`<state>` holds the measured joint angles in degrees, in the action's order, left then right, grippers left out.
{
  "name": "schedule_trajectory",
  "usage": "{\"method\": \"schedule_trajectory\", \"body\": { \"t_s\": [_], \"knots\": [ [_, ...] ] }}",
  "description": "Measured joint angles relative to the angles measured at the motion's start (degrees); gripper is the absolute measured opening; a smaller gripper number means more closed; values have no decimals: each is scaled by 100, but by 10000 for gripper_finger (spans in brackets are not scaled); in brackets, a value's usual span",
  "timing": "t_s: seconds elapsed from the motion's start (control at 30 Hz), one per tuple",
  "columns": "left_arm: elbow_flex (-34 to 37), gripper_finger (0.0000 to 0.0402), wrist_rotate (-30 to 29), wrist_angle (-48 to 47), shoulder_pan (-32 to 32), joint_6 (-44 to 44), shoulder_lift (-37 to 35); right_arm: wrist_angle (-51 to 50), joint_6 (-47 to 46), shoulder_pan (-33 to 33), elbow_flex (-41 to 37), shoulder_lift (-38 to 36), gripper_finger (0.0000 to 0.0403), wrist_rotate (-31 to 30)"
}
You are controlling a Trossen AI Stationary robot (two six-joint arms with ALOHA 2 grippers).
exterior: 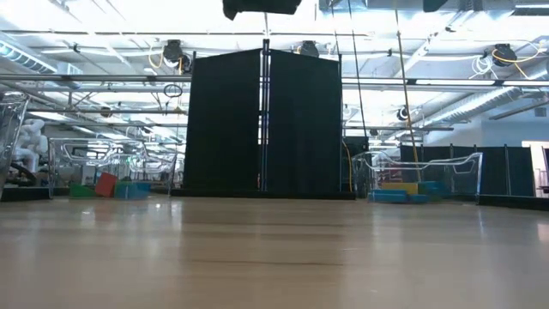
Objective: Sort blocks by size
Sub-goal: Return to Home Position
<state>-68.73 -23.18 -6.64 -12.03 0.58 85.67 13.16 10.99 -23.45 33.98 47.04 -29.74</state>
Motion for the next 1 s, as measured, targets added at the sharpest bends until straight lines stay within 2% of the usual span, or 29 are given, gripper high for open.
{"method": "schedule_trajectory", "body": {
  "t_s": [0.3,0.47,0.6,0.67,0.77,0.83,0.9,1.0],
  "knots": [
    [4,60,29,19,94,-363,-304,-747,-62,3,0,-729,0,-45],
    [182,50,50,-7,78,-437,-846,-1557,-424,3,0,-1184,1,330],
    [493,49,57,56,-86,-456,-1268,-1768,-717,7,0,-1353,6,705],
    [749,49,65,351,-171,-469,-1411,-1758,-730,9,0,-1349,7,1160],
    [1272,49,-49,1021,-307,-611,-1635,-1601,-669,20,0,-1277,7,2417],
    [1691,49,-89,1690,-389,-782,-1740,-1571,-577,18,0,-1238,7,2850],
    [2152,49,-103,2288,-439,-885,-1847,-1576,-549,20,0,-1204,8,2792],
    [2806,49,-117,3082,-451,-885,-2009,-1567,-555,23,0,-1173,8,2207]
  ]
}}
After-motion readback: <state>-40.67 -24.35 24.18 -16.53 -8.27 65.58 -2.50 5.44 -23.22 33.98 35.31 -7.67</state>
